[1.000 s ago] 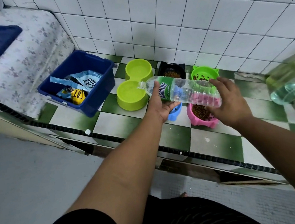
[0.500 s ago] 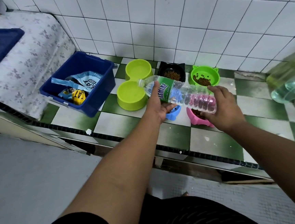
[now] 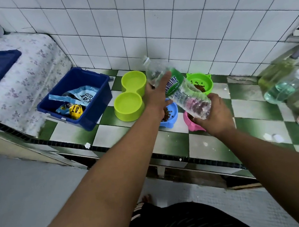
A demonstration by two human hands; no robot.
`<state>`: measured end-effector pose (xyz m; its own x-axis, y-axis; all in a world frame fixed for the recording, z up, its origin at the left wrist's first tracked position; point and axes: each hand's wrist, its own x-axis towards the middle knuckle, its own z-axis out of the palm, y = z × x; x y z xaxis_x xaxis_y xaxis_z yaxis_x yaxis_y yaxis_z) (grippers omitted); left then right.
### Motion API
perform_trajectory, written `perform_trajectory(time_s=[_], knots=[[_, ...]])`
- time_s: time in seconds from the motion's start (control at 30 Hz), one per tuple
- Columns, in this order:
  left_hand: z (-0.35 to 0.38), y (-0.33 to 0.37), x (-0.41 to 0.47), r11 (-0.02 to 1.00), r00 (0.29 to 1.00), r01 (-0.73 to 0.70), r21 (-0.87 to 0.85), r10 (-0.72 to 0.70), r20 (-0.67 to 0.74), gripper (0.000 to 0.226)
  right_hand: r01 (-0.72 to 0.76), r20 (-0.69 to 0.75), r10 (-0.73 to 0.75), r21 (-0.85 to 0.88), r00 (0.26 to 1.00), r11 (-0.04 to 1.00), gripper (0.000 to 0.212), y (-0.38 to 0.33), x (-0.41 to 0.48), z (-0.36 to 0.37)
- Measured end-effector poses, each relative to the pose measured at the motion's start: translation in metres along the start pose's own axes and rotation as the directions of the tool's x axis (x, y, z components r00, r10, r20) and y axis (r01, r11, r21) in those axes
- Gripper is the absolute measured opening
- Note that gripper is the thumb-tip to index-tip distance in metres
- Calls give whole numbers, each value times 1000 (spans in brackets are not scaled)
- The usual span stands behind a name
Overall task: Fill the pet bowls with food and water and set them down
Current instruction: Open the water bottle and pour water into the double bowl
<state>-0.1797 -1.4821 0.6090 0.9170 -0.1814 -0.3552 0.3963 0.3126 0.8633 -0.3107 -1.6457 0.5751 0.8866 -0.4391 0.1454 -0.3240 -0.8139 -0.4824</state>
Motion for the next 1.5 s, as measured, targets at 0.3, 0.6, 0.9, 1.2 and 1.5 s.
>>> perform_trajectory(time_s=[0.3, 0.6, 0.9, 1.2, 1.5], knots=[[58, 21, -5, 944, 951, -234, 231, 174, 255, 85, -205, -112, 211, 63, 971, 977, 100, -2, -11, -15], [109, 12, -28, 846, 767, -390, 363, 81, 636, 86, -438, -233, 473, 187, 850, 879, 97, 10, -45, -32], [165, -22, -71, 842, 610, -418, 342, -19, 792, 64, -581, -243, 624, 231, 743, 781, 96, 59, -76, -56], [230, -70, -75, 796, 609, -463, 389, -33, 792, 66, -568, -101, 628, 333, 772, 753, 72, 146, -67, -73], [287, -115, -56, 643, 600, -578, 503, -83, 795, 80, -568, 84, 563, 192, 822, 800, 60, 238, -55, -84]])
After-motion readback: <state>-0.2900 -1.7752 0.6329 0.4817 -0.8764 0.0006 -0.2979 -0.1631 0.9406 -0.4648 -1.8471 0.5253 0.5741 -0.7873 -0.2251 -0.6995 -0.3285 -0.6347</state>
